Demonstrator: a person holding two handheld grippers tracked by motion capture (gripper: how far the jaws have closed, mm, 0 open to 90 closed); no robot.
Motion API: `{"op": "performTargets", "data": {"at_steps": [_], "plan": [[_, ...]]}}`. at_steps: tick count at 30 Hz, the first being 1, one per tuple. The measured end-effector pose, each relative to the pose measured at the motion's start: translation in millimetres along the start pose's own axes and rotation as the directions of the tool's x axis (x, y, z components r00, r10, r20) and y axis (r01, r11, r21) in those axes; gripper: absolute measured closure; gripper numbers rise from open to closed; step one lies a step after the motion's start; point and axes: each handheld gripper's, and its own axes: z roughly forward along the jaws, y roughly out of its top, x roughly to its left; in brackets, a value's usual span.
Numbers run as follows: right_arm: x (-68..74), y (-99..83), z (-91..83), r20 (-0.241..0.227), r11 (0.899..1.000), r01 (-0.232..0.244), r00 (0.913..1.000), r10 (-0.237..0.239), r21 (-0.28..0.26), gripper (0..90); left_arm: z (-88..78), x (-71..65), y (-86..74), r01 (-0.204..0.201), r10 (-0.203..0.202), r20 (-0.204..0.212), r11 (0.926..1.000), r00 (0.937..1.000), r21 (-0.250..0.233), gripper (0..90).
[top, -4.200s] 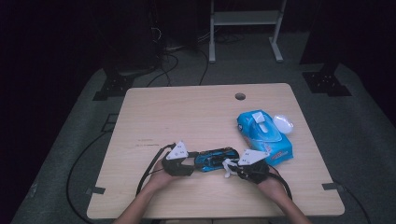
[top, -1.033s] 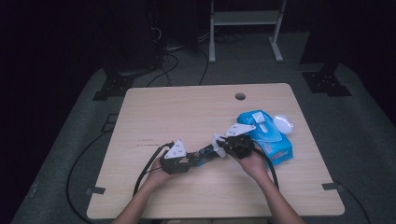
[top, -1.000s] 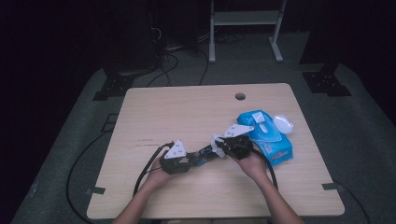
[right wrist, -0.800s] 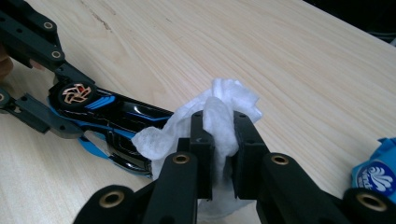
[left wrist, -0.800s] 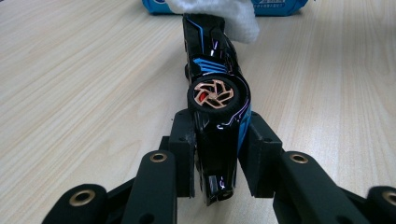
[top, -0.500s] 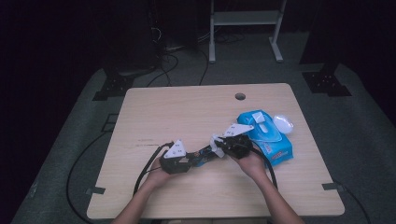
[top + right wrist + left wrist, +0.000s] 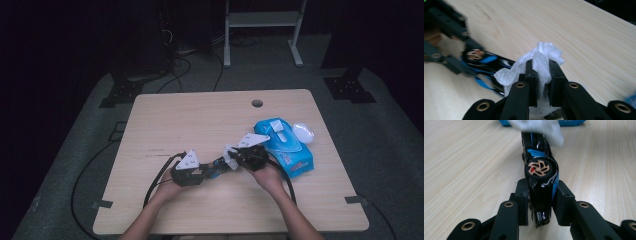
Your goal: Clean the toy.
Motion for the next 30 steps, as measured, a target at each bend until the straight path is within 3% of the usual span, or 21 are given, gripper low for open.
{"op": "performTargets", "data": {"at_steps": [2, 5, 10, 14, 18, 23, 25, 30], "plan": [[-9.4, -3.5, -4.9, 0.05, 1.0, -0.021, 0.9986, 0.02, 0.015, 80.1, 1.7, 0.2, -2.1, -0.019, 0.019, -0.006, 0.9988, 0.9998, 0.045, 69.9], [-18.9, -9.7, -12.1, 0.056, 0.998, -0.07, 0.996, 0.069, 0.006, 80.2, 4.9, 0.0, -2.3, 0.0, 0.0, -0.003, 0.9995, 1.0, 0.032, 70.9], [-10.5, -7.8, -10.0, 0.044, 1.0, -0.026, 0.9987, 0.026, 0.007, 80.1, 7.1, -1.8, 0.0, -0.013, 0.013, 0.006, 0.9994, 0.9999, 0.033, 70.8], [-4.9, -5.0, -7.5, 0.027, 1.0, -0.02, 0.9994, 0.02, 0.004, 80.2, 5.4, -1.1, 0.7, -0.004, 0.004, 0.01, 0.9999, 0.9999, 0.012, 69.4], [13.9, 1.3, -0.3, -0.041, 1.0, 0.002, 0.9992, -0.001, 0.003, 80.2, 5.3, -3.4, 1.9, -0.032, 0.032, -0.002, 0.9993, 0.9995, 0.019, 70.1], [47.4, 15.1, 16.7, -0.182, 0.999, 0.026, 0.9829, -0.03, -0.029, 80.1, 5.0, -3.9, 1.8, -0.037, 0.037, -0.002, 0.9991, 0.9993, 0.022, 70.2], [51.3, 17.3, 19.3, -0.17, 0.998, 0.064, 0.9833, -0.066, -0.018, 80.1, 4.2, -3.5, 1.7, -0.037, 0.037, -0.001, 0.999, 0.9993, 0.024, 70.2], [25.9, 11.8, 9.7, -0.059, 1.0, 0.02, 0.998, -0.02, 0.011, 80.1, 4.9, -3.0, 1.3, -0.028, 0.028, 0.0, 0.9995, 0.9996, 0.016, 70.2]]}}
